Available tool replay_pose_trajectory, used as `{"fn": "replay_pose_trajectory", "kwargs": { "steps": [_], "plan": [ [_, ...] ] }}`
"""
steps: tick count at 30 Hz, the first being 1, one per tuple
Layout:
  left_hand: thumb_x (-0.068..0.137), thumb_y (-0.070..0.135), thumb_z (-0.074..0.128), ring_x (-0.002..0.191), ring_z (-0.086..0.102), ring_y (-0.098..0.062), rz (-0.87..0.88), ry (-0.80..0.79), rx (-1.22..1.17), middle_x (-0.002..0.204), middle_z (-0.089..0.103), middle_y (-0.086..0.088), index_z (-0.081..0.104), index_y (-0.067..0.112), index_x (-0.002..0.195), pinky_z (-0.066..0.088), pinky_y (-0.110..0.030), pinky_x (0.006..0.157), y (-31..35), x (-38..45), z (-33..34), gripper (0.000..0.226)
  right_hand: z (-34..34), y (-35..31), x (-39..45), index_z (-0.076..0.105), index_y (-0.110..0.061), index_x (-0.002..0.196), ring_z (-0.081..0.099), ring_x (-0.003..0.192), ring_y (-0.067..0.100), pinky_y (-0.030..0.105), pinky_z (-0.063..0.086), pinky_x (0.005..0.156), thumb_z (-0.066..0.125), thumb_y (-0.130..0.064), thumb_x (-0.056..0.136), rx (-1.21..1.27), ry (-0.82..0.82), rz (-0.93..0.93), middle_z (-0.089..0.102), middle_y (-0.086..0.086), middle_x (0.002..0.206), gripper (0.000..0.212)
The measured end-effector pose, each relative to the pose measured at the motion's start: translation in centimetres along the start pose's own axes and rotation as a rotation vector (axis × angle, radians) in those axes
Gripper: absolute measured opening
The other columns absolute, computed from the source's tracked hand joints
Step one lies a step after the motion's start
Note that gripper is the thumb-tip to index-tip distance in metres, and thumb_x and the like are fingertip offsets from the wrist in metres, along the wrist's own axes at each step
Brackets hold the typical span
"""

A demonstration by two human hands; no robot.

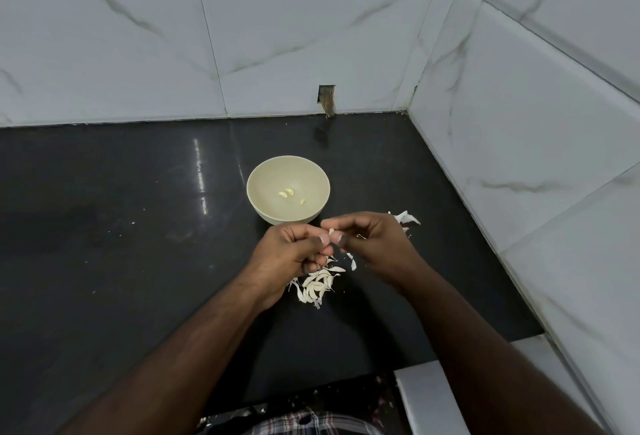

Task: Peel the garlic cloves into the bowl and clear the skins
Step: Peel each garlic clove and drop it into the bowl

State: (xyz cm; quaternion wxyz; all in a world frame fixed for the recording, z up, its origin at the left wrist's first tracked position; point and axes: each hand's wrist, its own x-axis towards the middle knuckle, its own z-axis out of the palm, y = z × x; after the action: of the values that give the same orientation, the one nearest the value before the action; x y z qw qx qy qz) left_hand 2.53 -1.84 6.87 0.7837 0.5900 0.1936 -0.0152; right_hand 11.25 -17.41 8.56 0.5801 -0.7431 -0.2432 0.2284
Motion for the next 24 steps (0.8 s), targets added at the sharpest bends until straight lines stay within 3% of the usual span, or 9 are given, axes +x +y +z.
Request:
{"fn": "replay_pose_trajectory", "kwargs": {
  "steps": [5,10,14,19,24],
  "plan": [
    [0.092,0.020,0.069,0.056,0.058,-0.007,-0.088,-0.001,-0.055,0.073,0.067,-0.005,0.070,0.005,0.089,0.045,-0.017,0.051,0.2,-0.1,-0.4,0.016,0.7,0.1,0.1,0.074,-0.003,0.101,0.065,0.071,0.014,0.023,0.055,0.070,0.068,0.002,0.089,0.147,-0.013,0.005,0.077,0.008,0.091,0.014],
    [0.085,0.011,0.078,0.057,0.056,-0.008,0.084,0.153,0.077,0.069,0.063,-0.002,0.068,0.005,0.092,0.043,-0.020,0.051,-0.1,0.4,-0.6,0.013,1.1,0.1,0.1,0.073,-0.008,0.095,0.065,0.070,0.026,0.029,0.054,0.062,0.075,-0.002,0.085,0.171,0.099,0.031,0.073,0.020,0.078,0.011],
    [0.079,0.012,0.081,0.067,0.060,-0.013,0.095,0.050,-0.042,0.080,0.068,-0.019,0.070,0.000,0.092,0.047,-0.019,0.056,0.3,0.3,-0.3,0.021,1.6,-0.6,-0.1,0.074,-0.008,0.095,0.064,0.060,0.014,0.022,0.053,0.058,0.076,0.000,0.082,0.187,0.120,0.016,0.072,0.012,0.070,0.015],
    [0.087,0.001,0.071,0.065,0.064,-0.010,0.095,0.067,-0.125,0.075,0.072,-0.011,0.071,0.000,0.093,0.051,-0.015,0.059,0.4,0.4,-0.5,0.006,1.9,-1.2,-0.4,0.074,-0.016,0.094,0.071,0.070,0.008,0.020,0.057,0.069,0.072,0.010,0.083,0.167,0.079,0.008,0.076,0.000,0.077,0.029],
    [0.082,0.014,0.075,0.067,0.062,-0.012,0.088,0.067,-0.118,0.078,0.069,-0.016,0.076,0.004,0.091,0.052,-0.018,0.061,0.5,0.3,-0.7,0.013,1.9,-1.4,-0.3,0.075,-0.017,0.081,0.068,0.061,0.004,0.016,0.052,0.062,0.075,0.012,0.078,0.130,0.144,0.000,0.075,-0.003,0.070,0.029]
  ]
}}
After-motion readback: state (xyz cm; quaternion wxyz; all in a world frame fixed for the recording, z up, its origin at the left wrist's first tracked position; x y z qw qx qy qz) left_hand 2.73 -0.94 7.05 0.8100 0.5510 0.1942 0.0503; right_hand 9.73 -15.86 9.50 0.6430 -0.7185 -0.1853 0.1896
